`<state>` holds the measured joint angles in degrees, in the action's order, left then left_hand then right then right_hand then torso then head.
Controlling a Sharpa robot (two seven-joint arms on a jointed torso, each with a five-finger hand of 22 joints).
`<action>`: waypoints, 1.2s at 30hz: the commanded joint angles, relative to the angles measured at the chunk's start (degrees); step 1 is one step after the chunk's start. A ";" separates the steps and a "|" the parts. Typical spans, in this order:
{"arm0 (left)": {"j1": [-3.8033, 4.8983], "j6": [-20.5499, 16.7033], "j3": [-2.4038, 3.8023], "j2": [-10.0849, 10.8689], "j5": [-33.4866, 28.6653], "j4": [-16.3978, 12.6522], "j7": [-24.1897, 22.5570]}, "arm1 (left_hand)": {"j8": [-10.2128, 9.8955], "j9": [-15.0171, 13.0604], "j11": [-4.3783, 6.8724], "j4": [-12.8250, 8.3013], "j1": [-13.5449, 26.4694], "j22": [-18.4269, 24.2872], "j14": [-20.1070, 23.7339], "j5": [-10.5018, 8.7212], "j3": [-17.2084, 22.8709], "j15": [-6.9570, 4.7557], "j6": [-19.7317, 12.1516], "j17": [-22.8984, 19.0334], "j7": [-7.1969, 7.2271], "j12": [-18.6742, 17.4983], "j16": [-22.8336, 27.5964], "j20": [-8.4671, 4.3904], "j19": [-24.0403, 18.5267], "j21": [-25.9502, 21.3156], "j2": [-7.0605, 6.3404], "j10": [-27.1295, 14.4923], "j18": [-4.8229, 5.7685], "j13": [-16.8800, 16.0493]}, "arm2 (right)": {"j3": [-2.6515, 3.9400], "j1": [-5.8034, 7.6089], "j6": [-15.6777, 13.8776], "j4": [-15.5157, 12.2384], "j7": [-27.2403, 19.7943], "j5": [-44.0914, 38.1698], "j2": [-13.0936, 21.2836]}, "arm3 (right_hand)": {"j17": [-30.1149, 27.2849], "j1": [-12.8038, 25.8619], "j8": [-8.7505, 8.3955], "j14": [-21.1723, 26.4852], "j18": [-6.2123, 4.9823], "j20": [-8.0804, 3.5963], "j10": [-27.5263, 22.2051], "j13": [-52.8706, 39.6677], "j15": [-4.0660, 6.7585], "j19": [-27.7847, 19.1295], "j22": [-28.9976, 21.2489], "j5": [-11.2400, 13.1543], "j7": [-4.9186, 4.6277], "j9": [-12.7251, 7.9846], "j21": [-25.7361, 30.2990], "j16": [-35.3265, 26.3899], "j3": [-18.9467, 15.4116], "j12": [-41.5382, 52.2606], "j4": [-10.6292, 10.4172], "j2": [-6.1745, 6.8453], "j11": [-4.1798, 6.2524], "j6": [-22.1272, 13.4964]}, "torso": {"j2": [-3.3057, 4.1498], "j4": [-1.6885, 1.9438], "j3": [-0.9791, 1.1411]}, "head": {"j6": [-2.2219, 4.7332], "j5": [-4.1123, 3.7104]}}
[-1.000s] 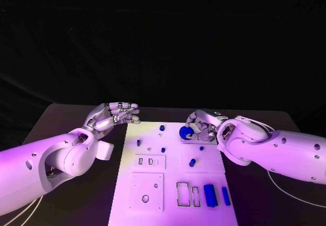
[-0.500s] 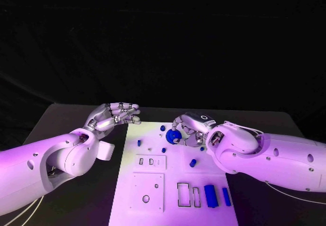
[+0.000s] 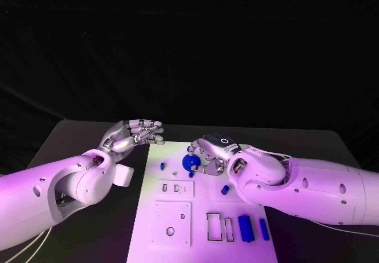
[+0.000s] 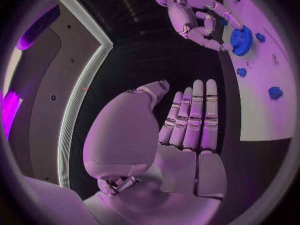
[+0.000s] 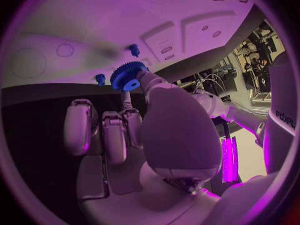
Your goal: Assemble the parts on the task board
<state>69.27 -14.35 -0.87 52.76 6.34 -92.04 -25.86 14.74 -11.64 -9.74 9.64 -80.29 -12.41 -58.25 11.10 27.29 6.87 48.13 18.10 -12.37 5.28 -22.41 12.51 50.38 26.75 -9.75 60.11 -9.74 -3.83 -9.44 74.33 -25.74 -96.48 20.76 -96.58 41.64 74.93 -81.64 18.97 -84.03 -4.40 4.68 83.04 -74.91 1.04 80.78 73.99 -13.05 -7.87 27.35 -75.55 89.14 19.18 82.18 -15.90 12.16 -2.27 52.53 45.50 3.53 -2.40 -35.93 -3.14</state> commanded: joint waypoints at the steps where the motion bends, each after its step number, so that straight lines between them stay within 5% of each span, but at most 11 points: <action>1: 0.02 1.11 0.03 -0.16 0.17 -0.07 -0.37 | -0.29 0.05 -0.33 -0.07 0.58 -0.05 0.48 -0.36 0.10 -0.06 -0.28 0.05 -1.27 -0.30 -0.20 0.11 -0.44 0.20 0.16 -0.02 -0.50 -0.09 | 0.01 -0.23 -0.57 1.45 1.18 -2.14 -1.31 | 12.26 -0.34 0.38 -5.41 0.44 -0.06 0.32 -6.29 0.51 0.29 0.08 -0.11 1.00 -0.03 -0.23 0.28 0.37 0.28 -0.08 0.04 0.00 1.20 | 0.06 0.07 0.01 | -0.08 0.08; 19: 0.02 1.30 0.03 -0.43 0.17 0.20 -0.22 | -0.28 0.04 -0.32 -0.11 0.60 -0.11 0.60 -0.37 0.11 -0.06 -0.27 0.21 -1.26 -0.34 -0.30 0.12 -0.59 0.31 0.17 0.04 -0.50 -0.10 | 0.02 -0.97 -0.90 7.37 4.39 -4.64 -6.11 | 12.17 -0.48 0.25 -5.39 0.45 -0.10 0.30 -6.24 0.54 0.33 0.14 -0.11 0.99 -0.06 -0.26 0.26 0.65 0.23 0.07 0.14 0.01 1.21 | 0.12 -0.02 -0.02 | -0.70 0.51; 36: 0.02 1.51 0.03 -0.42 0.17 0.31 0.03 | -0.28 0.04 -0.32 -0.11 0.60 -0.11 0.60 -0.37 0.11 -0.06 -0.27 0.21 -1.26 -0.34 -0.30 0.12 -0.59 0.31 0.17 0.04 -0.50 -0.10 | 0.02 -1.01 -0.35 9.17 4.89 -6.18 -7.41 | 12.09 -0.43 0.15 -5.38 0.45 -0.12 0.30 -6.24 0.54 0.32 0.12 -0.09 0.95 -0.09 -0.23 0.24 0.78 0.23 0.07 0.18 -0.01 1.17 | 0.08 -0.08 0.10 | -0.97 0.70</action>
<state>69.27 -14.00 -0.87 52.44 6.34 -91.65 -25.64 14.75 -11.65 -9.74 9.64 -80.29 -12.47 -58.04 11.10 27.29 6.67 48.13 18.26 -12.37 5.28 -22.40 12.71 50.16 26.74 -9.75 60.11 -9.75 -3.88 -9.41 73.36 -26.64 -87.41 25.08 -101.02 34.37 74.91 -81.45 18.85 -84.03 -4.41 4.61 83.03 -74.95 1.04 80.85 74.07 -12.76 -7.83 27.25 -75.54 89.14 19.63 82.18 -15.72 12.37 -2.27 52.53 45.60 3.49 -2.34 -36.91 -2.46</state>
